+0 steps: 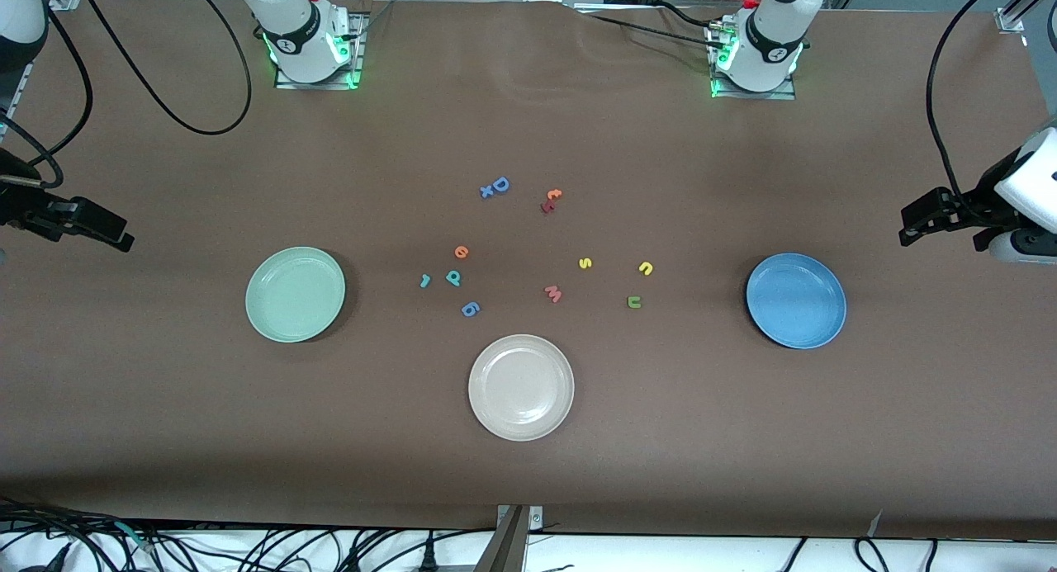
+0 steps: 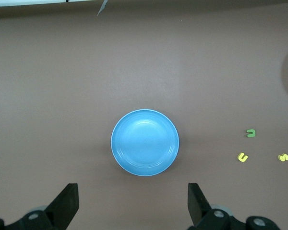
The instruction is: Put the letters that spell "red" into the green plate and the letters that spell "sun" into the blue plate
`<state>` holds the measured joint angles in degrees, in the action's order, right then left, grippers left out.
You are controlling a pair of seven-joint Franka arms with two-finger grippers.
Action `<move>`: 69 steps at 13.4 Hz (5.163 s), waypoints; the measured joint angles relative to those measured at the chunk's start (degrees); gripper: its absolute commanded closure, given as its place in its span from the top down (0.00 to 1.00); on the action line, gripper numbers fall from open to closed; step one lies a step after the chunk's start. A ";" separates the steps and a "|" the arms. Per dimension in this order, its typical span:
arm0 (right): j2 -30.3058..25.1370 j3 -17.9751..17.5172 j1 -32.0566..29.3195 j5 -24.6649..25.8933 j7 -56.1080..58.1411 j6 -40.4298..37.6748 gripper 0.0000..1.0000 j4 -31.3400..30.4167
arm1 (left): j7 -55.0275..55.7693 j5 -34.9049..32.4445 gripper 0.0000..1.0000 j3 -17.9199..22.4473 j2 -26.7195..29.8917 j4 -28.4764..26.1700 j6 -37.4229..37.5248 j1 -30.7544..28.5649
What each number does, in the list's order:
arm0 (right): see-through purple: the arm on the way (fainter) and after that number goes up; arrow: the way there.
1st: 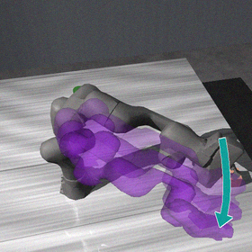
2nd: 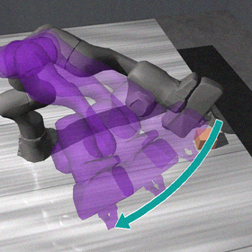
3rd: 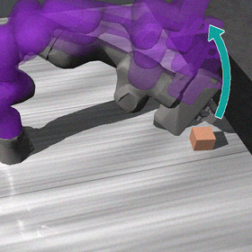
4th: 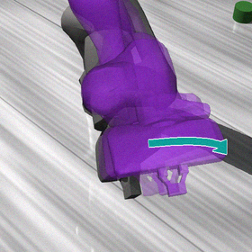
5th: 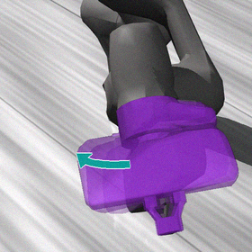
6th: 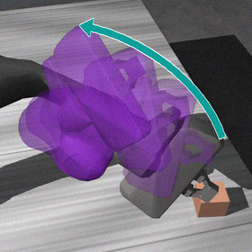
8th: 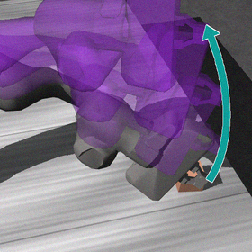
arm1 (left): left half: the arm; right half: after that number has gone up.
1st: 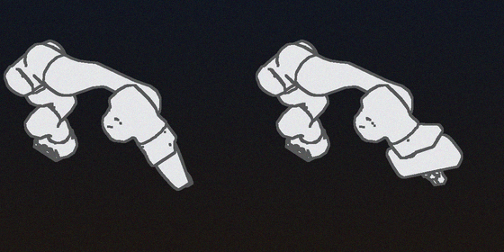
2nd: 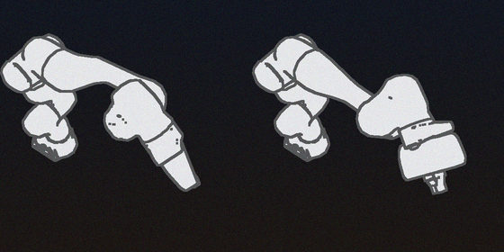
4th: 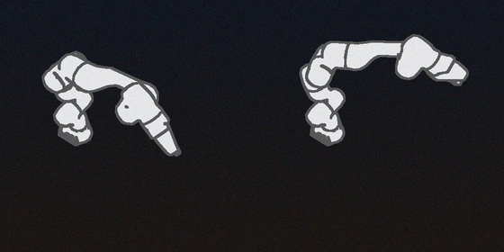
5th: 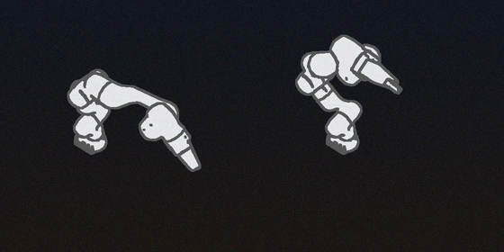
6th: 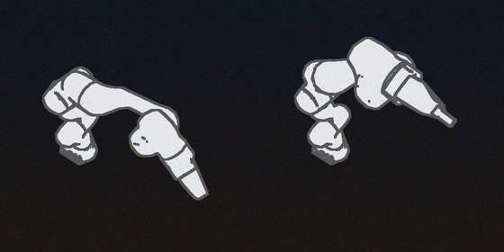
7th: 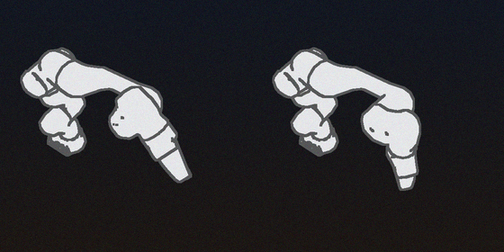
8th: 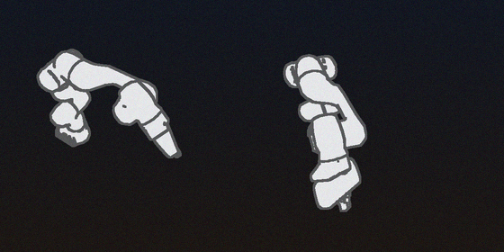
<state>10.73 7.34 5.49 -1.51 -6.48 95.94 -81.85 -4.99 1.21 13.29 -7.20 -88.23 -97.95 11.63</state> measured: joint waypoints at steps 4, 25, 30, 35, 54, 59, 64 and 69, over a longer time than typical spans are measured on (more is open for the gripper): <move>0.02 0.00 0.00 0.01 0.00 0.00 1.00 0.00 | 0.00 0.00 1.00 -0.01 0.00 0.00 0.05 0.01; 0.09 0.00 0.01 0.01 0.00 -0.17 1.00 -0.33 | 0.00 0.00 1.00 -0.08 0.00 0.00 0.65 0.41; 0.09 0.00 0.01 0.01 0.00 -0.17 1.00 -0.44 | 0.00 0.00 1.00 -0.08 0.00 0.00 0.82 0.41; 0.09 -0.02 0.13 0.01 0.00 -0.17 1.00 -0.45 | 0.00 0.00 1.00 -0.08 0.00 0.00 1.19 0.41; 0.92 -0.35 3.58 0.00 -6.48 -0.36 1.00 -0.78 | 0.00 0.00 1.00 -0.11 0.00 0.00 2.00 0.52; 3.14 -0.54 8.71 -0.04 -14.91 -0.19 1.00 -0.84 | 0.00 0.00 1.00 -0.20 0.00 0.00 2.35 0.54; 5.64 -0.60 14.14 -0.07 -21.13 0.43 1.00 -0.97 | 0.00 0.00 1.00 -0.22 0.00 0.00 2.46 0.55; 11.35 -0.79 21.41 -0.10 -30.86 5.22 0.99 -1.36 | 0.00 1.01 1.00 -0.24 0.00 0.00 2.63 0.52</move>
<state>22.08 6.55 26.90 -1.61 -37.34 101.16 -83.20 -4.99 2.22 13.06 -7.20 -88.23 -95.32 12.16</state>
